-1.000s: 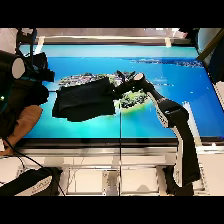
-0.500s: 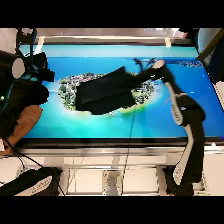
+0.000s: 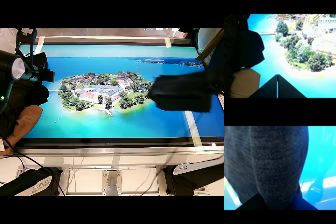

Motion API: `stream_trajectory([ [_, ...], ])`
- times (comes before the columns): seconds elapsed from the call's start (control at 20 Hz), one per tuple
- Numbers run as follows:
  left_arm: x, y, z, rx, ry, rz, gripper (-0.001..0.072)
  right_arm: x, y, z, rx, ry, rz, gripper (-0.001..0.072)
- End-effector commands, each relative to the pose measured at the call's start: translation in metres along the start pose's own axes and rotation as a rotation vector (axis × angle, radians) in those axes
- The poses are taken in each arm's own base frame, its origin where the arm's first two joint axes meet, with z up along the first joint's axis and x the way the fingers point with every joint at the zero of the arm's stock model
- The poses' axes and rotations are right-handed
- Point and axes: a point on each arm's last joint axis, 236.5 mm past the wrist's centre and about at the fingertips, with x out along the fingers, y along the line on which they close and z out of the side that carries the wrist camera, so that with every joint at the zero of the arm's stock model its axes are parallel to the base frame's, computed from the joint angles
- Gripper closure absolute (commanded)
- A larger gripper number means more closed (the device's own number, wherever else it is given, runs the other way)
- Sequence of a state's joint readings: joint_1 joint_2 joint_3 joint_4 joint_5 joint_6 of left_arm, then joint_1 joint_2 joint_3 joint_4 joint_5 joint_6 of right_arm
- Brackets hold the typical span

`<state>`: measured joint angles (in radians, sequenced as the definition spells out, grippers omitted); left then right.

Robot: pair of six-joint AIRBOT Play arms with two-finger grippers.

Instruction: Fold the clothes and pants, and hang the long-sleeved shirts on hangers.

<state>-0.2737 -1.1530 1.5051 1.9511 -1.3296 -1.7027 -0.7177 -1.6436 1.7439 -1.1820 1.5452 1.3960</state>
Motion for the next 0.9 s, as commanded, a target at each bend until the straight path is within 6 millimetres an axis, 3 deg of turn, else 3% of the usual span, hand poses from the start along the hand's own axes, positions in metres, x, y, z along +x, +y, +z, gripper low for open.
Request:
stream_trajectory([
  [0.0, 0.000, 0.000, 0.000, 0.000, 0.001, 0.000, 0.0692, -0.041, -0.113, -0.042, 0.271, -0.133, -0.119, 0.0665],
  [0.1, 0.000, 0.000, 0.000, -0.001, 0.000, 0.001, 0.0692, -0.042, -0.155, -0.080, 0.412, -0.178, -0.151, 0.0664],
  [0.2, 0.000, 0.000, 0.000, -0.001, 0.000, 0.001, 0.0693, -0.038, -0.184, -0.118, 0.517, -0.208, -0.178, 0.0664],
  [0.35, 0.000, 0.000, 0.000, -0.001, 0.001, 0.001, 0.0692, -0.038, -0.210, -0.162, 0.649, -0.268, -0.226, 0.0664],
  [0.45, 0.000, 0.000, 0.000, 0.000, 0.001, 0.000, 0.0692, -0.045, -0.214, -0.179, 0.693, -0.283, -0.234, 0.0627],
  [0.55, 0.000, 0.000, 0.000, -0.001, 0.000, 0.001, 0.0693, -0.056, -0.201, -0.185, 0.736, -0.267, -0.197, 0.0221],
  [0.6, 0.000, 0.000, 0.000, -0.001, 0.001, 0.001, 0.0693, -0.065, -0.193, -0.183, 0.782, -0.274, -0.177, 0.0176],
  [0.65, 0.000, 0.001, 0.000, -0.001, 0.000, 0.001, 0.0692, -0.077, -0.181, -0.173, 0.823, -0.309, -0.133, 0.0176],
  [0.75, 0.000, 0.001, 0.000, -0.001, 0.000, 0.001, 0.0693, -0.116, -0.134, -0.125, 0.804, -0.490, 0.057, 0.0176],
  [0.85, 0.000, 0.000, 0.000, -0.001, 0.000, 0.001, 0.0692, -0.175, -0.071, -0.067, 0.693, -0.763, 0.274, 0.0181],
])
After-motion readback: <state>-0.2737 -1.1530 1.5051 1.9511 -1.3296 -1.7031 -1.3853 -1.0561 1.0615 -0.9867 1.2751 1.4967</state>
